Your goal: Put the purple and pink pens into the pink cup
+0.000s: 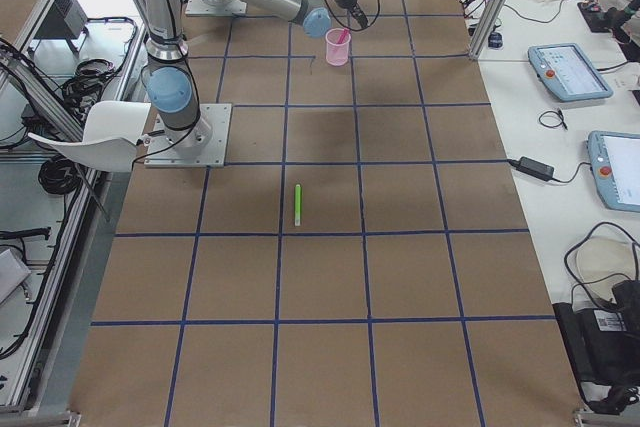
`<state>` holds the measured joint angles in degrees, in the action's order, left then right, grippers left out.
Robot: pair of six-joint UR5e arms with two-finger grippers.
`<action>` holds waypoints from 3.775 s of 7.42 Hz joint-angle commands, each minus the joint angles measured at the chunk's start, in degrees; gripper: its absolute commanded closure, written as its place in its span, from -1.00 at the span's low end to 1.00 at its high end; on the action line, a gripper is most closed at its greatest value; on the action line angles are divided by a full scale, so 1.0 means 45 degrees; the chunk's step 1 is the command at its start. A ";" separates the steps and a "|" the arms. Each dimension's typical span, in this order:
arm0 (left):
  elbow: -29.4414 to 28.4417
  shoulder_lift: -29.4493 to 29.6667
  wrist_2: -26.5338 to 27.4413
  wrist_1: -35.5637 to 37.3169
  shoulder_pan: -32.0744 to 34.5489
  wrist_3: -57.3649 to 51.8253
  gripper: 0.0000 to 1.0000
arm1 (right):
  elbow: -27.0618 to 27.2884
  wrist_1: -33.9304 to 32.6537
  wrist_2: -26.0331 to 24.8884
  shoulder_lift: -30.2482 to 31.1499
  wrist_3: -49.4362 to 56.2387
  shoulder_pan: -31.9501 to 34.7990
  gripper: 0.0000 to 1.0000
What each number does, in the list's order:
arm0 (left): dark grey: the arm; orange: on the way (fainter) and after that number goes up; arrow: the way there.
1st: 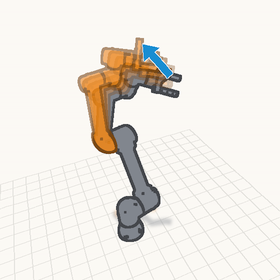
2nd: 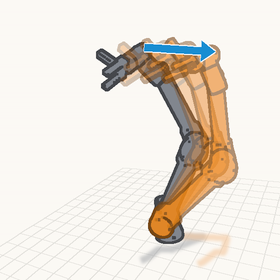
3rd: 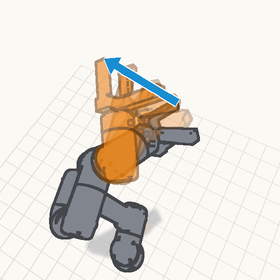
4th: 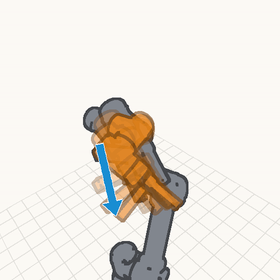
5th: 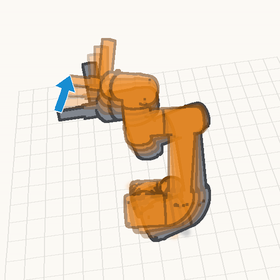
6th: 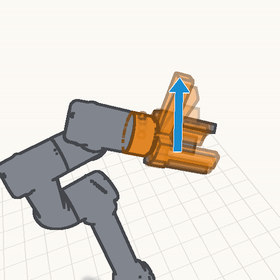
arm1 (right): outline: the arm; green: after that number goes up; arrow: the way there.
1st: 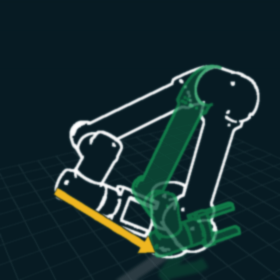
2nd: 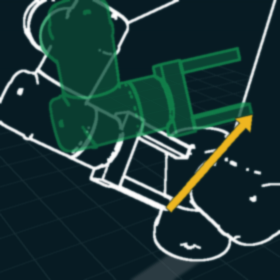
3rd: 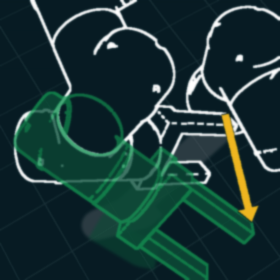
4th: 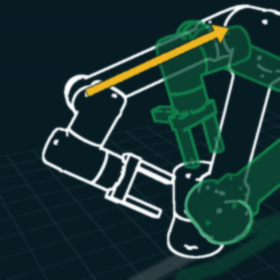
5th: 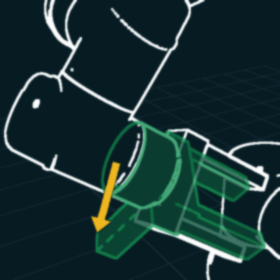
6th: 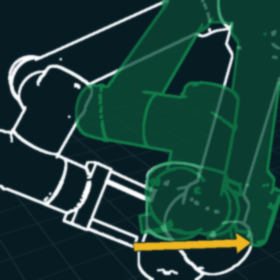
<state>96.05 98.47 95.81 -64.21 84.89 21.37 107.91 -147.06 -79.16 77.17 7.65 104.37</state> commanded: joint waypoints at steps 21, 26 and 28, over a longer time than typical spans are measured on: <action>0.0628 0.2960 0.5307 0.2550 0.8633 1.3631 -0.30 | -0.2691 1.2327 -0.0846 0.3437 -0.0743 -0.3838 -1.00; 0.0297 0.2182 0.5019 0.2317 0.8171 0.8737 -1.00 | -0.2731 1.2191 -0.1843 0.3476 -0.0780 -0.3858 -1.00; 0.0258 0.1578 0.2001 0.1558 0.6125 0.6187 -1.00 | -0.2730 1.2191 -0.2076 0.3729 -0.1619 -0.3838 -0.97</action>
<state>97.37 107.36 111.75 -55.03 117.61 58.27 95.64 -92.19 -87.87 93.36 2.22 87.02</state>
